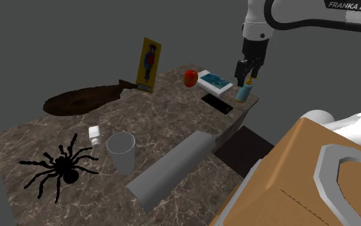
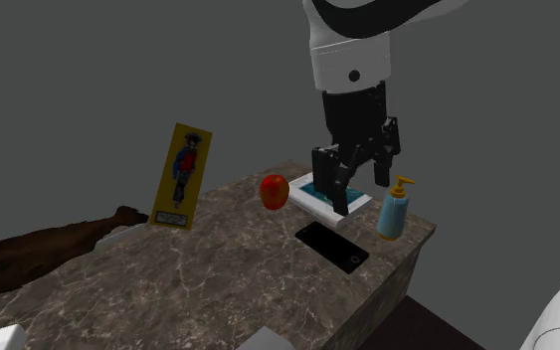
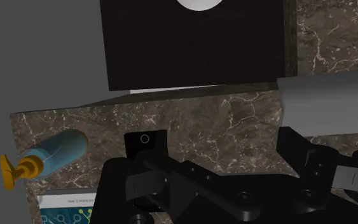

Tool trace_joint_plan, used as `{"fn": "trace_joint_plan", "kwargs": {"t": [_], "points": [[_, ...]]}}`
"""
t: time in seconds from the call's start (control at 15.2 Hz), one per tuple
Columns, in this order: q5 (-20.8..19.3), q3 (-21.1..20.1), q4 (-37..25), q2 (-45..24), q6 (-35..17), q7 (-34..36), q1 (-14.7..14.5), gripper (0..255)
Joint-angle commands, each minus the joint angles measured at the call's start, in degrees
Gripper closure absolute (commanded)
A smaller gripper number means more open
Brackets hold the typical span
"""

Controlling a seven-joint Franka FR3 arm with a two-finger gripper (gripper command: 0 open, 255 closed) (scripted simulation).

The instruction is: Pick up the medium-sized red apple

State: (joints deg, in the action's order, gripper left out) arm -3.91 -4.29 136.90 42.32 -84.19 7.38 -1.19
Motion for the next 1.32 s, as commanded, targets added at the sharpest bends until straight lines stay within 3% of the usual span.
{"fn": "trace_joint_plan", "kwargs": {"t": [0.0,0.59,1.25], "points": [[0.0,0.0,0.0,0.0,0.0,0.0,0.0,0],[-1.8,6.8,-7.3,-16.7,-12.1,-9.4,1.4,0],[1.9,12.0,-22.8,-37.7,-19.5,-20.5,2.3,0]]}}
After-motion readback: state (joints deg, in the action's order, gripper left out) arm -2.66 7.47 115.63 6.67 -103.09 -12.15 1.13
